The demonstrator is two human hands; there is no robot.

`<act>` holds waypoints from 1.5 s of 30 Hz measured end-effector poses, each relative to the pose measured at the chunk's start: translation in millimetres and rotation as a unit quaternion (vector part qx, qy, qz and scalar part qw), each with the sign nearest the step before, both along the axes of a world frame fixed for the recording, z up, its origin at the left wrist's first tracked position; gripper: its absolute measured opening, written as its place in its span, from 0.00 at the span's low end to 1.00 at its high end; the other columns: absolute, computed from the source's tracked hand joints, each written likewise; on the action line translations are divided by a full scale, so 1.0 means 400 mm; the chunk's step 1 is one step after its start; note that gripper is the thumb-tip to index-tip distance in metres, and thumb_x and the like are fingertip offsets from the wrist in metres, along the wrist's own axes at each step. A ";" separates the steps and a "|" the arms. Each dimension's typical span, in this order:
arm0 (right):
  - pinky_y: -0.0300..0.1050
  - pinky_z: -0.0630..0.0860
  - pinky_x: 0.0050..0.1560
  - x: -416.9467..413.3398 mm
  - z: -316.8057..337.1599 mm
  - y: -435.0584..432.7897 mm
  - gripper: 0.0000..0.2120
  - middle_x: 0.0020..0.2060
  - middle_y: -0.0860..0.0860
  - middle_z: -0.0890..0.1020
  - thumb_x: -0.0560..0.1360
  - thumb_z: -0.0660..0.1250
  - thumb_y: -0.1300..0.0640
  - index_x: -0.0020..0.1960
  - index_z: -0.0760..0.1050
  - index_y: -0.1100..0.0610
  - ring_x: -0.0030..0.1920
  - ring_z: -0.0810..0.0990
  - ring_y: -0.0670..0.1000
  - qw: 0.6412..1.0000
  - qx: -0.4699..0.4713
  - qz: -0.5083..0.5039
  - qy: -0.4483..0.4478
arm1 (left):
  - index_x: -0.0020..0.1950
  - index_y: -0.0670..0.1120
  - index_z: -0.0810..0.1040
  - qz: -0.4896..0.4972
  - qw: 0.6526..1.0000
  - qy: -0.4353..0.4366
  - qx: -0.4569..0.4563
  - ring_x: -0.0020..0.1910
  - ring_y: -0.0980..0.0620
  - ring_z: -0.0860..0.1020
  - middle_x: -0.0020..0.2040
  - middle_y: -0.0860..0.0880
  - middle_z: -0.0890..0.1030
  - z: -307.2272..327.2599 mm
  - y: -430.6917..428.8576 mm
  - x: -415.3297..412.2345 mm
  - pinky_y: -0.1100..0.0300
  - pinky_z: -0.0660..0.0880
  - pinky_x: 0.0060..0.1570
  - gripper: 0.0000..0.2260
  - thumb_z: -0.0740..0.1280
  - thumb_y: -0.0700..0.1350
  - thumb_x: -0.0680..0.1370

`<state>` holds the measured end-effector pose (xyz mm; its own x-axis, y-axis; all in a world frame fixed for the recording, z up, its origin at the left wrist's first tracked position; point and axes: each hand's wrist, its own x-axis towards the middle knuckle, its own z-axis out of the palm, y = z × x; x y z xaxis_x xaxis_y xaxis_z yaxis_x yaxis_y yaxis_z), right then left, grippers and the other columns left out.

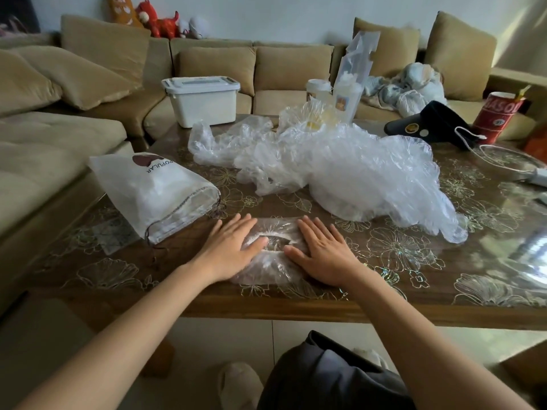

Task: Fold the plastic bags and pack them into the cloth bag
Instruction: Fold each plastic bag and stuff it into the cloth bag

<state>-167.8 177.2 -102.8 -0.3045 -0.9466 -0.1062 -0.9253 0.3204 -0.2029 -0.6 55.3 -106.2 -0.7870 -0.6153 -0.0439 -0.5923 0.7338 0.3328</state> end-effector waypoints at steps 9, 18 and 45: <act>0.50 0.44 0.74 -0.025 0.040 0.057 0.28 0.76 0.53 0.58 0.77 0.59 0.62 0.75 0.58 0.53 0.76 0.49 0.53 0.990 -0.123 -0.058 -0.035 | 0.75 0.49 0.60 -0.035 0.982 0.148 -0.109 0.75 0.57 0.52 0.74 0.54 0.56 -0.014 0.014 0.098 0.62 0.41 0.73 0.34 0.45 0.69 0.76; 0.45 0.65 0.65 0.103 0.066 0.070 0.33 0.66 0.50 0.69 0.69 0.72 0.42 0.68 0.66 0.52 0.64 0.68 0.50 0.987 -0.080 0.064 -0.121 | 0.55 0.45 0.82 -0.110 0.959 0.237 -0.113 0.55 0.58 0.77 0.55 0.50 0.83 -0.022 0.088 0.125 0.56 0.75 0.57 0.11 0.72 0.41 0.73; 0.44 0.67 0.44 0.048 0.064 -0.014 0.20 0.52 0.55 0.81 0.78 0.58 0.41 0.52 0.75 0.58 0.52 0.79 0.57 0.962 -0.094 -0.245 -0.072 | 0.48 0.48 0.72 0.243 0.957 0.044 -0.152 0.32 0.55 0.74 0.36 0.53 0.76 0.030 0.040 0.028 0.63 0.65 0.26 0.10 0.58 0.53 0.81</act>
